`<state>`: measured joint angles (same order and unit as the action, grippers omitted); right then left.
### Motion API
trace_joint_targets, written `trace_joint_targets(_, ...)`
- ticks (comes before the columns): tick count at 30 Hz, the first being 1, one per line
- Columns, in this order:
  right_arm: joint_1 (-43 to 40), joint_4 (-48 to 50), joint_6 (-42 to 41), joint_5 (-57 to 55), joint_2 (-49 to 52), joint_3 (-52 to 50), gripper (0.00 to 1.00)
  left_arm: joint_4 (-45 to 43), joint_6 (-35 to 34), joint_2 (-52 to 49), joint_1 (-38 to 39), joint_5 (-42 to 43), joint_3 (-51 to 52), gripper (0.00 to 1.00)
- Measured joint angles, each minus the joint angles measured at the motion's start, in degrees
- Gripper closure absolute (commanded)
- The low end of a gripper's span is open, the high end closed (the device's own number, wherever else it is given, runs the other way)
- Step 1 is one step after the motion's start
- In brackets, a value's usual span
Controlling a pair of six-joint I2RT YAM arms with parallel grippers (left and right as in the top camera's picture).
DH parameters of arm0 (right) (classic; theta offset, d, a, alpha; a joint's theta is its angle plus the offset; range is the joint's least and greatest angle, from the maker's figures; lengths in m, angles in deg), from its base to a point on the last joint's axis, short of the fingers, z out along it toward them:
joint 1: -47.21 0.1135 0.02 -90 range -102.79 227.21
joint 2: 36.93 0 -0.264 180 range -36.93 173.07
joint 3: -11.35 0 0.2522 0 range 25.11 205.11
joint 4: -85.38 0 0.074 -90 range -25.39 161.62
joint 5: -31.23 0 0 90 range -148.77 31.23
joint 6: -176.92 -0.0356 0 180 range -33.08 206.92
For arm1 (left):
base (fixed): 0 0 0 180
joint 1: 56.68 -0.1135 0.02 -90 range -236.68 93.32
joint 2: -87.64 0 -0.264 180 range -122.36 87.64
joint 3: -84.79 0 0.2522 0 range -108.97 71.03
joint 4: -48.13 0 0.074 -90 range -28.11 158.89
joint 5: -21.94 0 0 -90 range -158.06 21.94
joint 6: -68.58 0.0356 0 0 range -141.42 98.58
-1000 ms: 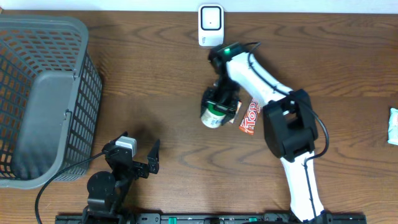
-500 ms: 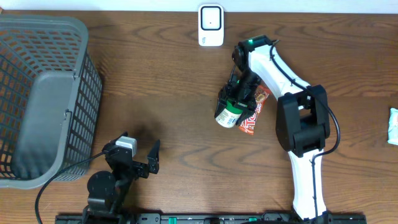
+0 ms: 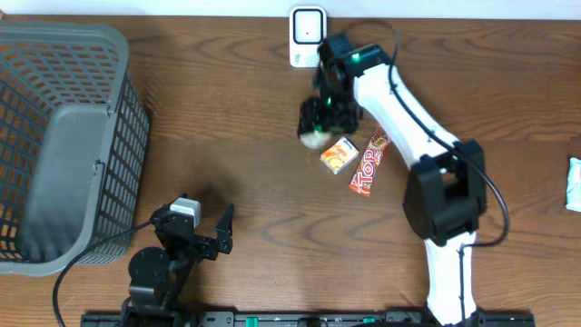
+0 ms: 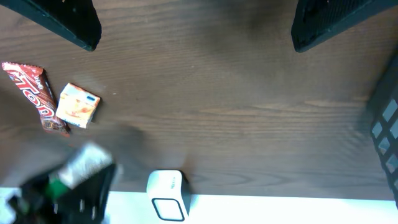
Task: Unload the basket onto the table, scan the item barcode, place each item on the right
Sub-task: 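Lift the bottle and hold it over the white scanner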
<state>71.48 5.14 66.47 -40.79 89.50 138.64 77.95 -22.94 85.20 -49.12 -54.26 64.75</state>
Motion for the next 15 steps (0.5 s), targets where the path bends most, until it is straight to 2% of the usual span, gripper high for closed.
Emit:
trace_joint_targets(3, 0.04, 12.57, -0.04, -8.2, -3.1, 0.83, 0.63, 0.02, 0.0, -0.04, 0.0, 0.0, 0.0, 0.02)
trace_joint_targets(10, 0.04, 34.95, 2.34, -20.0, -2.67, 1.14, 0.62, 0.04, 0.0, -0.09, 0.0, 0.0, 0.0, 0.02)
trace_joint_targets(15, 0.07, 57.51, 3.8, -25.62, 4.07, 1.31, 0.56, 0.04, 0.0, -0.11, 0.0, -0.02, -0.02, 0.02)
